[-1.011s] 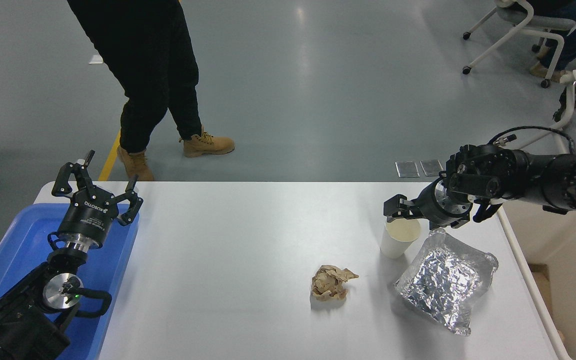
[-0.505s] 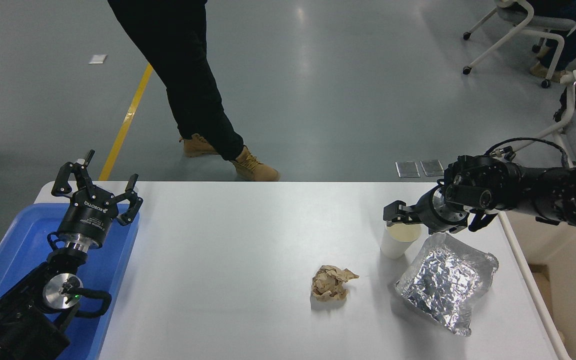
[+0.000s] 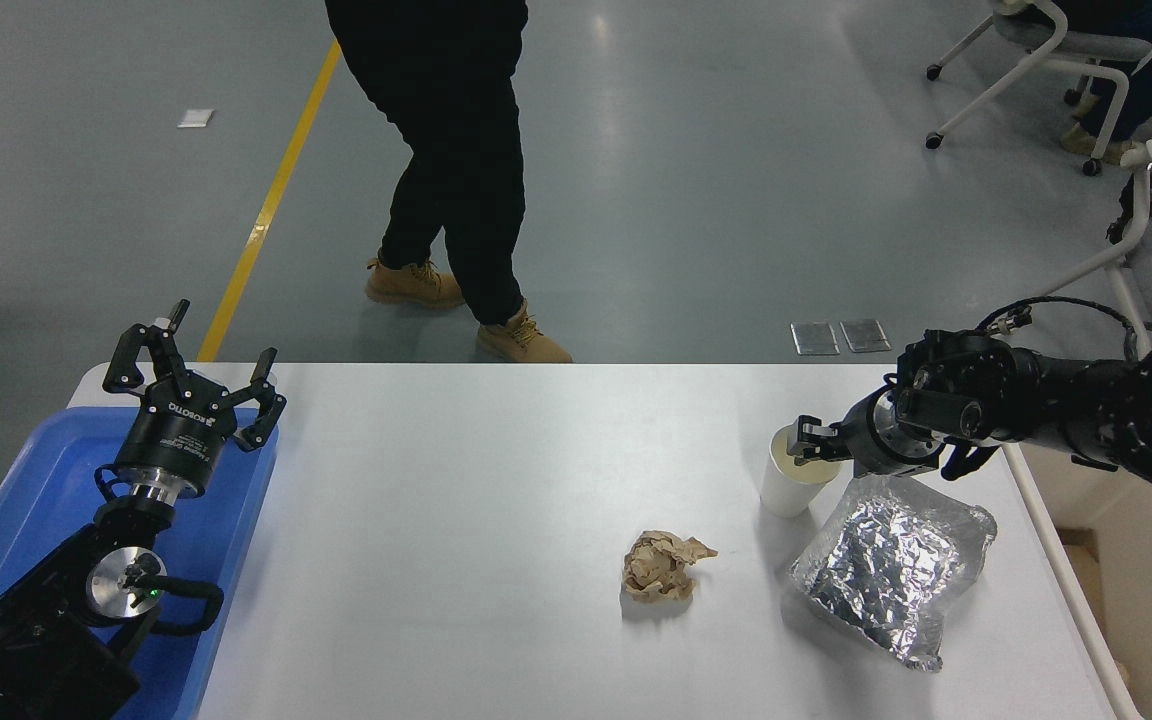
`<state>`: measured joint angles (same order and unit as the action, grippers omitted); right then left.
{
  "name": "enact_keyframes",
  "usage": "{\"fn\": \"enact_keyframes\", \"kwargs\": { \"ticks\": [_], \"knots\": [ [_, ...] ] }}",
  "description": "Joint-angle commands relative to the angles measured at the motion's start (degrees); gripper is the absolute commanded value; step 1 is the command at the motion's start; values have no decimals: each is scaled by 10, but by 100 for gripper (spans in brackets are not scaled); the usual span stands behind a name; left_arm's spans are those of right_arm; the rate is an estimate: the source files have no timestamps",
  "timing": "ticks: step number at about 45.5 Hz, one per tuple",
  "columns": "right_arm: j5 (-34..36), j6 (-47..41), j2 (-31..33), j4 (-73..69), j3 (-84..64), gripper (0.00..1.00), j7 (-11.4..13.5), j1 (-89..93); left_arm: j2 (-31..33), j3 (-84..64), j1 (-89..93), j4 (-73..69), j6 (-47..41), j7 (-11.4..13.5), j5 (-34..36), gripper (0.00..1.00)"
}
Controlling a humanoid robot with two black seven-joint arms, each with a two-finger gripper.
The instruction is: Pick up paper cup place in dustbin
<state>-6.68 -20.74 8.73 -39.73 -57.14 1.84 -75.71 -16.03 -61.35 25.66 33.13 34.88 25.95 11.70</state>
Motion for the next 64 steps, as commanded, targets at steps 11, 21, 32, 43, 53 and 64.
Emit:
{"fn": "enact_keyframes", "kwargs": {
  "ticks": [11,21,32,43,53,64],
  "knots": [
    [0,-1,-9,2,1,0,-2,-8,0,0,0,0,-1,0,0,98],
    [2,-16,8,-12,0,0,-11,-65,-1,0,0,0,0,0,0,98],
    [2,-71,69,-40,3,0,-30,-187,0,0,0,0,0,1,1,98],
    [2,-129,103,-47,4,0,-42,-312,-1,0,0,-1,0,1,1,98],
    [2,-183,139,-47,16,0,-48,-395,-1,0,0,-1,-1,1,0,98],
    [1,-190,158,-48,15,0,-48,-412,-1,0,0,-1,0,1,0,98]
  ]
}}
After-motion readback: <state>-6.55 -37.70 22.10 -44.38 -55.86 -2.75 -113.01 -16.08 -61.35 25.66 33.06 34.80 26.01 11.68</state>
